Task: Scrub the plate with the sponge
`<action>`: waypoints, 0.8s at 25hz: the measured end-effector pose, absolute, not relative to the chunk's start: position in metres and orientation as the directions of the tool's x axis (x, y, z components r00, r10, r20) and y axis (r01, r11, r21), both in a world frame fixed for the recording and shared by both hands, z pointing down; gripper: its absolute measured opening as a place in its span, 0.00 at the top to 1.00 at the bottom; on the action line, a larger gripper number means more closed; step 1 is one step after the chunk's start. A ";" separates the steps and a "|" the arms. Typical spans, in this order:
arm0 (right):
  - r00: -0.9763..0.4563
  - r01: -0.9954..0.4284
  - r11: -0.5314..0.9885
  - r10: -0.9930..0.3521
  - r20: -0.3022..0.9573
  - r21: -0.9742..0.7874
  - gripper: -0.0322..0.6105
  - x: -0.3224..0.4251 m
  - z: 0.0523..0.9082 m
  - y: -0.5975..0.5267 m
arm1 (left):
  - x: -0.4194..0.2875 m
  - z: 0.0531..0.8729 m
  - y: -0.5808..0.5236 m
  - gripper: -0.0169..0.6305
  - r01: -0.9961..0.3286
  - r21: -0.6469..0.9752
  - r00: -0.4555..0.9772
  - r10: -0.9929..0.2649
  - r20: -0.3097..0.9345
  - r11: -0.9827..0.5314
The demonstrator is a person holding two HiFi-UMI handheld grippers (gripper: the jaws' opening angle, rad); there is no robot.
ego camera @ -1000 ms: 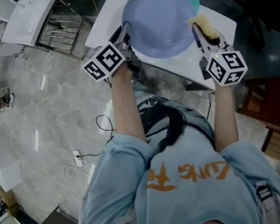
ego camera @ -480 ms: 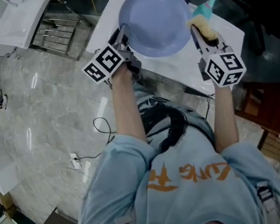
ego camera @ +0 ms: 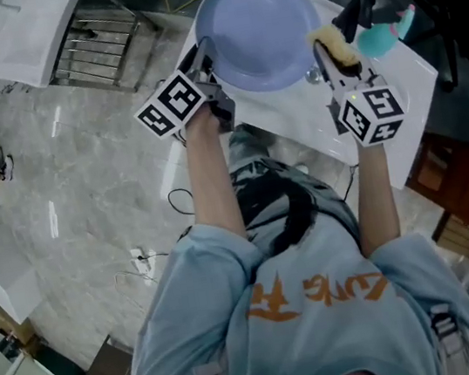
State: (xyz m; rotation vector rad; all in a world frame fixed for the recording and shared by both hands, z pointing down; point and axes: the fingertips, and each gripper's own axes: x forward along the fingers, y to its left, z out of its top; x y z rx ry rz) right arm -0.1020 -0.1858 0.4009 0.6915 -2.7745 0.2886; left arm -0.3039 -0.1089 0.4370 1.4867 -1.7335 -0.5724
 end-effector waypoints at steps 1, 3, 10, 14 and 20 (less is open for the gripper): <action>-0.848 -0.486 0.865 -0.431 0.310 -0.127 0.90 -0.111 0.404 -0.189 | -0.312 0.440 -0.114 0.90 -0.619 0.754 -0.021 -0.965 0.263 0.219; -0.839 -0.496 0.858 -0.436 0.327 -0.129 0.90 -0.126 0.411 -0.197 | -0.327 0.446 -0.126 0.90 -0.616 0.757 -0.006 -0.963 0.271 0.217; -0.787 -0.564 0.814 -0.478 0.391 -0.139 0.90 -0.163 0.440 -0.228 | -0.372 0.472 -0.178 0.90 -0.615 0.762 0.068 -0.950 0.304 0.200; -0.753 -0.603 0.786 -0.505 0.421 -0.137 0.90 -0.179 0.450 -0.244 | -0.396 0.485 -0.206 0.90 -0.604 0.773 0.104 -0.943 0.316 0.192; -0.702 -0.658 0.741 -0.540 0.464 -0.134 0.90 -0.186 0.464 -0.268 | -0.415 0.505 -0.248 0.90 -0.595 0.779 0.156 -0.923 0.352 0.196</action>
